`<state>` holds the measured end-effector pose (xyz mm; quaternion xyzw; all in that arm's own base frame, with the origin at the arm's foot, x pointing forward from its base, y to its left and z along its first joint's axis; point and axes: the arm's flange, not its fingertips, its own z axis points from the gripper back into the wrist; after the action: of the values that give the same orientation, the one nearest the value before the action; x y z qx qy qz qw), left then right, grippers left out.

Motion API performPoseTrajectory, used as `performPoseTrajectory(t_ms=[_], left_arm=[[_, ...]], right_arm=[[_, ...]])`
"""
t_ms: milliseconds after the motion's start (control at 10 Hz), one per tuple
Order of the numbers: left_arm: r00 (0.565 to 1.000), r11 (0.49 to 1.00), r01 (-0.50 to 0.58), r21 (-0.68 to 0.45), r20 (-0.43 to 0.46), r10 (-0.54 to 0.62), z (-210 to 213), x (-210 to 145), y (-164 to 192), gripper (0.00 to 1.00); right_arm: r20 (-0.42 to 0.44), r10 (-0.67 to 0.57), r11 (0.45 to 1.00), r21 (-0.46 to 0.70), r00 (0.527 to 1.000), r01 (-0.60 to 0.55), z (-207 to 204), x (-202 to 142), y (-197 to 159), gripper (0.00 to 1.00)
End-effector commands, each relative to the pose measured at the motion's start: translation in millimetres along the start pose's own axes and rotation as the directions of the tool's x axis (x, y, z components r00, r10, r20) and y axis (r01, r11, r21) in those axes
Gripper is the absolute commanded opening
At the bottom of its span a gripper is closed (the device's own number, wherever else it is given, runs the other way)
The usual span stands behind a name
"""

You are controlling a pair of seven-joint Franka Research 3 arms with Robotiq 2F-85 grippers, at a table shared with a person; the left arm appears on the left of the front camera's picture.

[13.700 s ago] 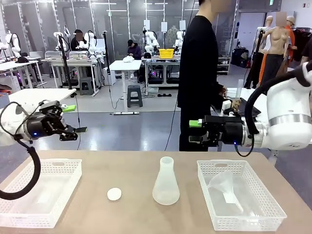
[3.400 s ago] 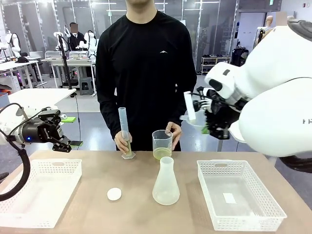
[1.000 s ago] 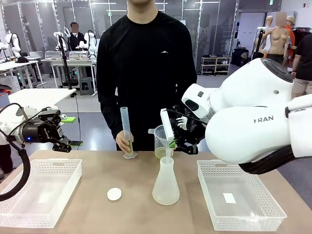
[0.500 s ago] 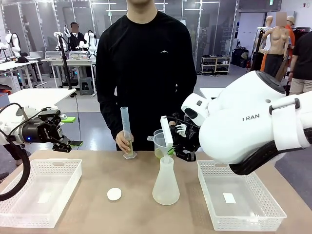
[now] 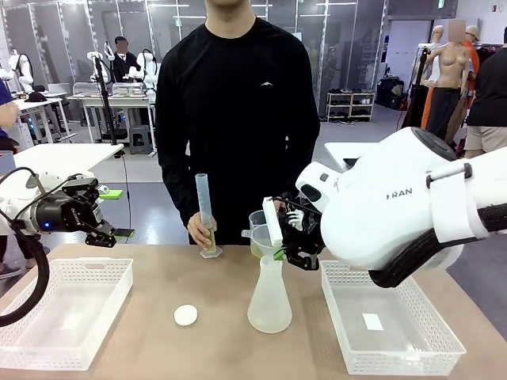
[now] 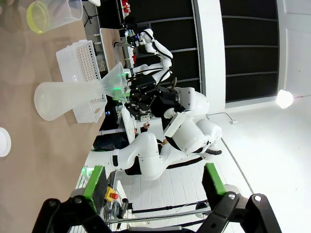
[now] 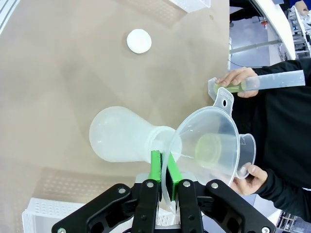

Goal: Prepare the solutions needed for the experiment.
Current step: Pick up the Plastic Funnel and insert it into the Big flask.

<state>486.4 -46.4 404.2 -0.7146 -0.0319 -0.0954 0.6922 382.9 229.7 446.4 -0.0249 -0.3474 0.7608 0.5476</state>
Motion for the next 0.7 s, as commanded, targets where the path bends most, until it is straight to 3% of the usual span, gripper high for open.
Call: performPoseTrajectory(t_ms=[0, 300, 400, 500, 600], left_arm=[[1.0, 1.0, 0.004, -0.004, -0.004, -0.004, -0.4, -0.6, -2.4, 1.0], [1.0, 1.0, 0.004, -0.004, -0.004, -0.004, -0.4, -0.6, -2.4, 1.0], [1.0, 1.0, 0.004, -0.004, -0.004, -0.004, -0.4, -0.6, -2.4, 1.0], [1.0, 1.0, 0.004, -0.004, -0.004, -0.004, -0.4, -0.6, -2.4, 1.0], [1.0, 1.0, 0.004, -0.004, -0.004, -0.004, -0.4, -0.6, -2.4, 1.0]], right_arm=[[0.039, 0.015, 1.0, -0.015, 0.999, -0.014, -15.2, -11.2, 3.2, 0.05], [0.056, 0.031, 0.999, -0.026, 0.998, -0.03, -20.2, -13.4, 5.5, 0.05], [0.052, 0.038, 0.999, -0.025, 0.998, -0.037, -21.6, -13.7, 6.7, 0.25], [0.054, 0.043, 0.999, -0.019, 0.998, -0.042, -23.3, -12.5, 7.3, 0.25], [0.056, 0.05, 0.999, -0.019, 0.997, -0.049, -23.3, -10.4, 7.4, 0.45]])
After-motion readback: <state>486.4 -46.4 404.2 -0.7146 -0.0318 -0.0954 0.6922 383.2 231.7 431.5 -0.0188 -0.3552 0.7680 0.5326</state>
